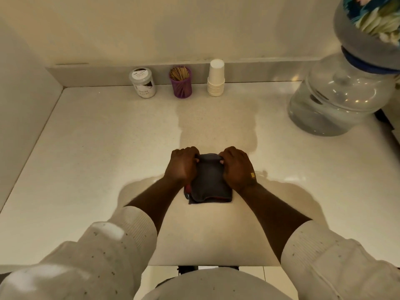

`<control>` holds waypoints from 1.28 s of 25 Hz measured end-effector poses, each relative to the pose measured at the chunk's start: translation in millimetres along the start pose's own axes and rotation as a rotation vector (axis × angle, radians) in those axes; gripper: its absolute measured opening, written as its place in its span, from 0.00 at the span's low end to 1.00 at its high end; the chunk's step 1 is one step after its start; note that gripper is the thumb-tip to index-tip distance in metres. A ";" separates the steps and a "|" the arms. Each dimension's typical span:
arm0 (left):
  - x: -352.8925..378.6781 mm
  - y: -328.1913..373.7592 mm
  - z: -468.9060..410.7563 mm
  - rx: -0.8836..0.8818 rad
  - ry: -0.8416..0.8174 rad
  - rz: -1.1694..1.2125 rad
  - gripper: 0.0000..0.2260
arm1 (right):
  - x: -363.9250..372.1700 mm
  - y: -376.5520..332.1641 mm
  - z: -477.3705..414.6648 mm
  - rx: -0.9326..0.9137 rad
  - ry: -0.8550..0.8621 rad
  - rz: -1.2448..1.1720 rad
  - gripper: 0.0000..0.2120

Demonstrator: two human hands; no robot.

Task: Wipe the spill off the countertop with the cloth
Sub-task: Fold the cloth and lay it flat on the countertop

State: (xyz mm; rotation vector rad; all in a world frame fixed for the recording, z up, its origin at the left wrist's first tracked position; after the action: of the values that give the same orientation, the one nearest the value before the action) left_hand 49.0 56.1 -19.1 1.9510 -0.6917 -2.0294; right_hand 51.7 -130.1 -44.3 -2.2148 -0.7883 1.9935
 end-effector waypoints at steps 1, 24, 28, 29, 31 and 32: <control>0.3 11.3 -3.0 0.016 0.019 0.035 0.08 | -7.8 8.3 1.8 0.011 0.016 -0.003 0.13; 112.2 136.0 -95.0 0.105 -0.019 -0.092 0.25 | -33.0 164.6 -17.0 0.084 -0.207 0.219 0.31; 123.6 126.4 -96.6 0.068 -0.094 -0.179 0.29 | -24.0 166.2 -14.4 0.105 -0.243 0.295 0.35; 125.4 124.7 -97.5 0.058 -0.112 -0.188 0.29 | -23.6 167.0 -14.9 0.107 -0.252 0.304 0.36; 126.5 123.7 -98.1 0.053 -0.126 -0.190 0.30 | -22.8 167.5 -15.6 0.108 -0.270 0.327 0.36; 126.0 124.5 -97.9 0.060 -0.125 -0.184 0.30 | -22.9 167.3 -15.9 0.110 -0.279 0.335 0.36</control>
State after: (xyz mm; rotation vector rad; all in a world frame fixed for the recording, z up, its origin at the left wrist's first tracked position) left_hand 117.2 -128.2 -67.3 2.0011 -0.6264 -2.2805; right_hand 121.0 -280.0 -83.2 -2.1508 -0.3263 2.4697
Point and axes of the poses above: each hand's wrist, its own z-axis away from the middle knuckle, its own x-axis out of the palm, y = z × x, the point moved 5 cm from there along -z, towards the middle knuckle, and after that the axes turned 5 degrees about z, right-handed, at the moved point
